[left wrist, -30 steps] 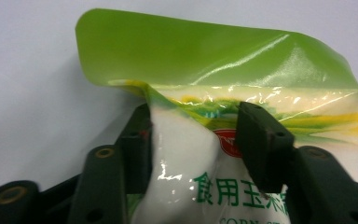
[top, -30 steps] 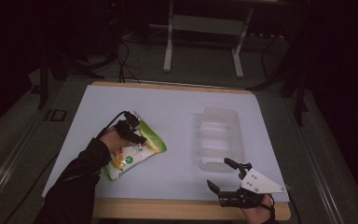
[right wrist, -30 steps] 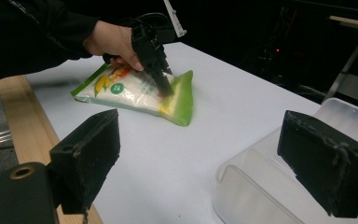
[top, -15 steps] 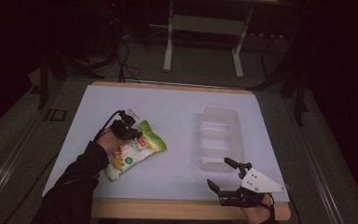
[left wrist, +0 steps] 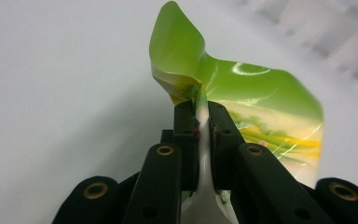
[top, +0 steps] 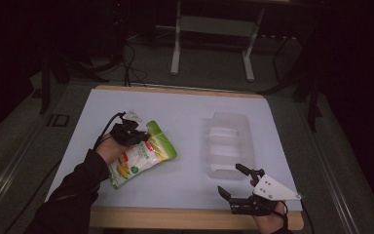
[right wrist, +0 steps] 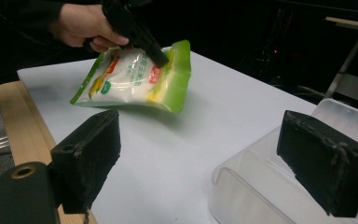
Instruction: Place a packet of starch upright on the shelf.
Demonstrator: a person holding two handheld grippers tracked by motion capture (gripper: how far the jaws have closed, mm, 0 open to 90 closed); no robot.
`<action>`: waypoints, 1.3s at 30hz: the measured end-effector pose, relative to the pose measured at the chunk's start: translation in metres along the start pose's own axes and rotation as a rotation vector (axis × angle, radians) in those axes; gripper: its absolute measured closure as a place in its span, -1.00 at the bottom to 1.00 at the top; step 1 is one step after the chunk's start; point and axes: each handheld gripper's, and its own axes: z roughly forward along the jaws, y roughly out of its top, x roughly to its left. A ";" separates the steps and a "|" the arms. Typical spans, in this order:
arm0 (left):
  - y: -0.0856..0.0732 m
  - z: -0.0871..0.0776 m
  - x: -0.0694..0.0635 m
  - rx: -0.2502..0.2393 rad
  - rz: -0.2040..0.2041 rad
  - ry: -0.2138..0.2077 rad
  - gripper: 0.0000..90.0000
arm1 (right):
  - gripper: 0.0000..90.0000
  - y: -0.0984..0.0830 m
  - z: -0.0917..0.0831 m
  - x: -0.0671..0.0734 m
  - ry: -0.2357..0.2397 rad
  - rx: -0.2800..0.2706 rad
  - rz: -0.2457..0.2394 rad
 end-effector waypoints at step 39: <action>0.026 -0.035 -0.076 -0.581 -0.119 -0.137 0.89 | -0.71 0.011 -0.001 -0.009 0.049 0.030 0.092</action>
